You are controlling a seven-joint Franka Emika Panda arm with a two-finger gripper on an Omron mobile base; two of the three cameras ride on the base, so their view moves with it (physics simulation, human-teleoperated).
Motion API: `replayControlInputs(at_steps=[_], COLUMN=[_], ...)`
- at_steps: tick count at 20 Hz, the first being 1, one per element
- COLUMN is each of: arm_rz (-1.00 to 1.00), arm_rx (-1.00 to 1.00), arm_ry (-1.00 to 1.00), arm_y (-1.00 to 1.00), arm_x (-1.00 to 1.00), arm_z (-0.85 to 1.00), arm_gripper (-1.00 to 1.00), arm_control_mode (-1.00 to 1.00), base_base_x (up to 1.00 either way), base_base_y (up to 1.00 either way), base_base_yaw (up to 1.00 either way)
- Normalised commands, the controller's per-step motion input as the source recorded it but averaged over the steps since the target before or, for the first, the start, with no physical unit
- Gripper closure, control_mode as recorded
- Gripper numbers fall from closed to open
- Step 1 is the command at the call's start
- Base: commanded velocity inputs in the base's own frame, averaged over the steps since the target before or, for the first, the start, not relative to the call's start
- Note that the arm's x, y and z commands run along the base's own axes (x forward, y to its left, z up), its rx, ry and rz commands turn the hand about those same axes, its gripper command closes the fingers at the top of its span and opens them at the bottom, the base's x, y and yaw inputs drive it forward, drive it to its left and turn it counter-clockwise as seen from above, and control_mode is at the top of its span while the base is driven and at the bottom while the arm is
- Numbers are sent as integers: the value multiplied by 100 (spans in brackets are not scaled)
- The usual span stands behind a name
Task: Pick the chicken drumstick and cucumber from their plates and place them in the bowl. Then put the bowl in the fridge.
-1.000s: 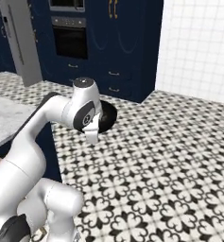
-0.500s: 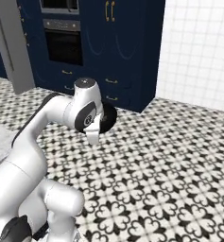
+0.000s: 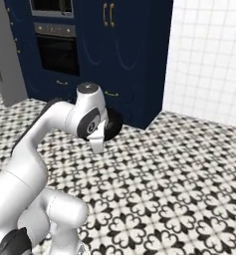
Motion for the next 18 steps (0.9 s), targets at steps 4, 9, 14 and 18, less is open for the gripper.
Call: replayControlInputs(at_steps=[4, 9, 14, 18], arm_rz=[0, 0, 0, 0], arm_rx=[0, 0, 0, 0], arm_ry=[0, 0, 0, 0], arm_y=[0, 0, 0, 0], arm_x=[0, 0, 0, 0], arm_z=[0, 0, 0, 0], arm_gripper=[100, 100, 100, 100], arm_control_mode=[100, 100, 100, 100], base_base_x=[100, 100, 100, 100], base_base_y=[-3, 0, 7, 3], base_base_yaw=[2, 12, 22, 31])
